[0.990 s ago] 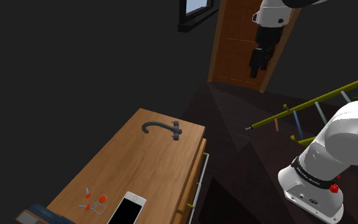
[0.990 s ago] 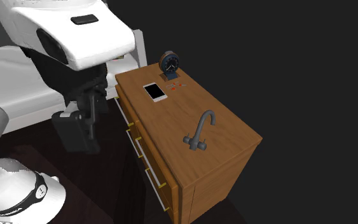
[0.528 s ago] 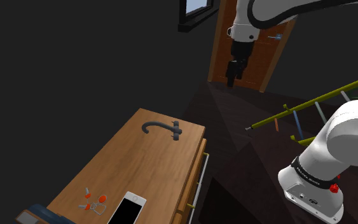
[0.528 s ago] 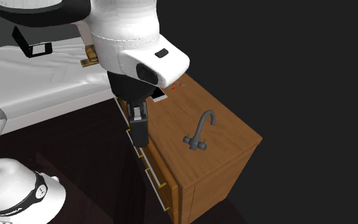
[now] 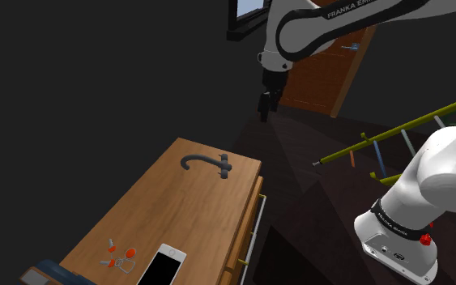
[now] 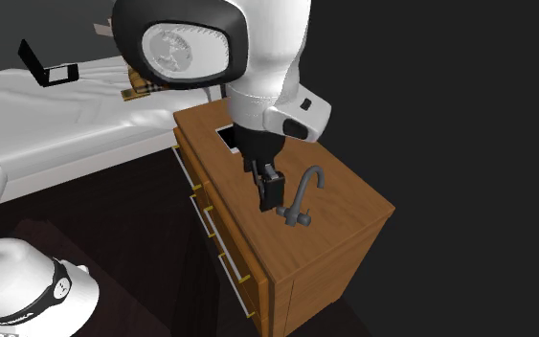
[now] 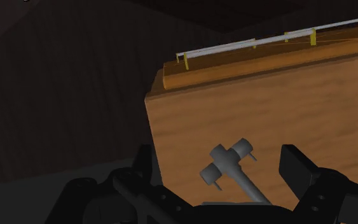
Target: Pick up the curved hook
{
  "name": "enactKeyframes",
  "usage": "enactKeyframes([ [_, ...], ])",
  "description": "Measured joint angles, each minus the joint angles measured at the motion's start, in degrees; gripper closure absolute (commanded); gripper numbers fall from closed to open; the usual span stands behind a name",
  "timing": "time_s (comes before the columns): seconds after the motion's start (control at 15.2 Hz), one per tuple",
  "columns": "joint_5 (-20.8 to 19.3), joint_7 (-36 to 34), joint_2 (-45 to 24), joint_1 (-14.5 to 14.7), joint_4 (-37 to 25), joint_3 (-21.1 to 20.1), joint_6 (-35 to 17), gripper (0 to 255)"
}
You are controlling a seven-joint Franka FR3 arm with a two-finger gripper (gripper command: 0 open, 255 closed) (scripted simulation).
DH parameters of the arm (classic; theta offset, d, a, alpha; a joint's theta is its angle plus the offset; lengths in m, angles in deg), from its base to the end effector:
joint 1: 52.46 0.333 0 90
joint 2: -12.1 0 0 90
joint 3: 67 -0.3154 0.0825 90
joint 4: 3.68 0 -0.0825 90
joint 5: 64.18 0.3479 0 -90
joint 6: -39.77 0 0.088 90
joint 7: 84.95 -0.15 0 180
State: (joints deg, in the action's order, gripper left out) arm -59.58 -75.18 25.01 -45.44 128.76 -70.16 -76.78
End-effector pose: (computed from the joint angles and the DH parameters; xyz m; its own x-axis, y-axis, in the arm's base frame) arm 0.4254 0.0844 0.4048 0.9514 0.3049 -0.0426 0.3018 -0.9511 -0.0657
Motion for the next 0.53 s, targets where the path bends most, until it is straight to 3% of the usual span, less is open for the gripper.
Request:
enactKeyframes([
  [0.53,1.41,2.0,-15.27,3.08,-8.99,-2.89,-7.96,0],
])
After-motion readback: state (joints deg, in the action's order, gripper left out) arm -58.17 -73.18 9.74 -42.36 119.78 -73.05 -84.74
